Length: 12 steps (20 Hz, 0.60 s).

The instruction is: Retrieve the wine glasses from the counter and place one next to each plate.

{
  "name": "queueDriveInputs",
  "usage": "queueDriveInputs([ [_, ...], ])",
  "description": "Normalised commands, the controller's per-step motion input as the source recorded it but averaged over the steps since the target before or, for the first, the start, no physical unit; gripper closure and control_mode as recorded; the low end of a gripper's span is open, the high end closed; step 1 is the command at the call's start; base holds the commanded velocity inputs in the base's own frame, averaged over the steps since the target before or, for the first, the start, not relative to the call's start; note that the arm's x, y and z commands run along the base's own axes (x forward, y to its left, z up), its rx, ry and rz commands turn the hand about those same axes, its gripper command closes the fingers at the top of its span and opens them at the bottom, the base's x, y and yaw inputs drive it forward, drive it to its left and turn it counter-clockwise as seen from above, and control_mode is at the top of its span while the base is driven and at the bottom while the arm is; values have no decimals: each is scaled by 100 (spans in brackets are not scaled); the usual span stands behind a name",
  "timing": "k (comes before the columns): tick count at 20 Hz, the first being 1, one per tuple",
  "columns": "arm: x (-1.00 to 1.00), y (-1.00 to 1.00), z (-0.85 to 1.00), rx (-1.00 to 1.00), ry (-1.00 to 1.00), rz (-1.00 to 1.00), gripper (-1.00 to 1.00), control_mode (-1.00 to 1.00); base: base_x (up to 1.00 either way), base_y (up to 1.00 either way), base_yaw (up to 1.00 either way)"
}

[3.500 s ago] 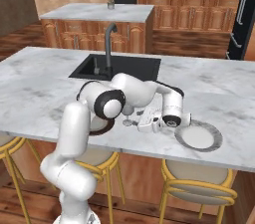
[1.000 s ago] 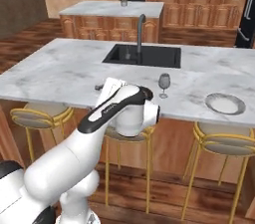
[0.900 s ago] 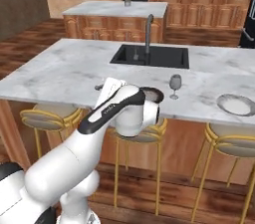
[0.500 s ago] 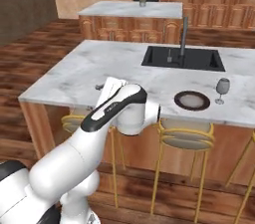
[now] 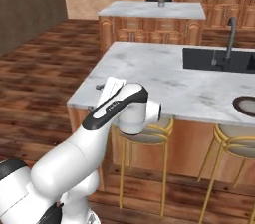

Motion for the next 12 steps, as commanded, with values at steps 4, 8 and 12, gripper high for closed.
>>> queueDriveInputs([
  [4,0,0,0,0,0,0,-100,100,0,100,-6],
  [8,0,0,0,0,0,0,-100,100,2,100,-7],
  [12,0,0,0,0,0,0,-100,100,4,100,-6],
])
